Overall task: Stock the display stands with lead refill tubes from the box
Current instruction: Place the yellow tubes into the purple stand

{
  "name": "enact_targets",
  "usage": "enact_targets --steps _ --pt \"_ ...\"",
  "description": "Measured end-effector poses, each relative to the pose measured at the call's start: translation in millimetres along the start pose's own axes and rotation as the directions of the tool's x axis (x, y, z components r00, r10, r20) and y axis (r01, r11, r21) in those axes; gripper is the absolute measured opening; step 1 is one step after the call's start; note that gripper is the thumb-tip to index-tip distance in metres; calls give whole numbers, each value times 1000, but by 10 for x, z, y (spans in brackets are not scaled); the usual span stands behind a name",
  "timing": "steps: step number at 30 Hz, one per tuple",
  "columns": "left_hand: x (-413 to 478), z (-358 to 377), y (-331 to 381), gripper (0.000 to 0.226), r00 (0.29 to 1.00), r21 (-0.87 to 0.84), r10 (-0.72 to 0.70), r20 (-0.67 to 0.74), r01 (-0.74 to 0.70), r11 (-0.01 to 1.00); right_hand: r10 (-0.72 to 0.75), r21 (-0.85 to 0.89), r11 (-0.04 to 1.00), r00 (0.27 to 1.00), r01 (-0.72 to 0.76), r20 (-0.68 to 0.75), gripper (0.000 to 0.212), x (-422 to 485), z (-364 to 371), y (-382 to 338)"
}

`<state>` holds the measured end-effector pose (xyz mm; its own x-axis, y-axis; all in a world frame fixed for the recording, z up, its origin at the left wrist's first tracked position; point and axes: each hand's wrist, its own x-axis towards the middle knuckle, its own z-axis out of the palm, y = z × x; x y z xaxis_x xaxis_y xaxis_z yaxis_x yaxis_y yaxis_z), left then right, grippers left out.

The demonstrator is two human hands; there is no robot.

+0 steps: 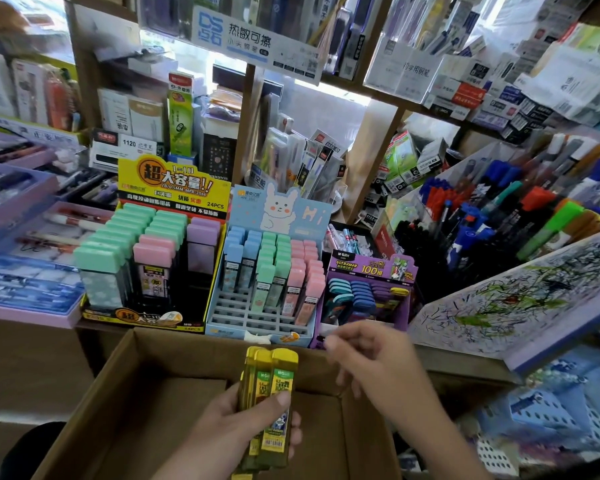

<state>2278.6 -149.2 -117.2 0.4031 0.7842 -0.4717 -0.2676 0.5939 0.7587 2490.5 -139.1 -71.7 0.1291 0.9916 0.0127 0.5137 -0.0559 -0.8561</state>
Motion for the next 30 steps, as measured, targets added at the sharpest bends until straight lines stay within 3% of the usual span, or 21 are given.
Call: enact_targets --steps 4,11,15,18,22,30 --pt "-29 -10 12 35 1000 59 13 19 -14 998 103 150 981 986 -122 128 17 -55 259 17" --pt "-33 -45 4 44 999 106 21 35 -24 994 151 205 961 973 -185 172 19 -52 397 17" --pt "-3 -37 -8 37 1000 87 10 -23 -8 996 181 224 951 971 -213 153 19 -57 358 27" --pt "30 -65 -36 30 996 95 -10 -93 19 995 150 272 947 983 -173 104 19 -50 233 36" --pt "34 -73 -54 29 996 -47 -58 -73 54 997 33 263 965 999 -21 -40 12 -27 -138 -2" --pt "69 -76 -67 30 993 -54 -60 -98 55 997 -220 -131 974 911 185 -349 18 137 -902 32"
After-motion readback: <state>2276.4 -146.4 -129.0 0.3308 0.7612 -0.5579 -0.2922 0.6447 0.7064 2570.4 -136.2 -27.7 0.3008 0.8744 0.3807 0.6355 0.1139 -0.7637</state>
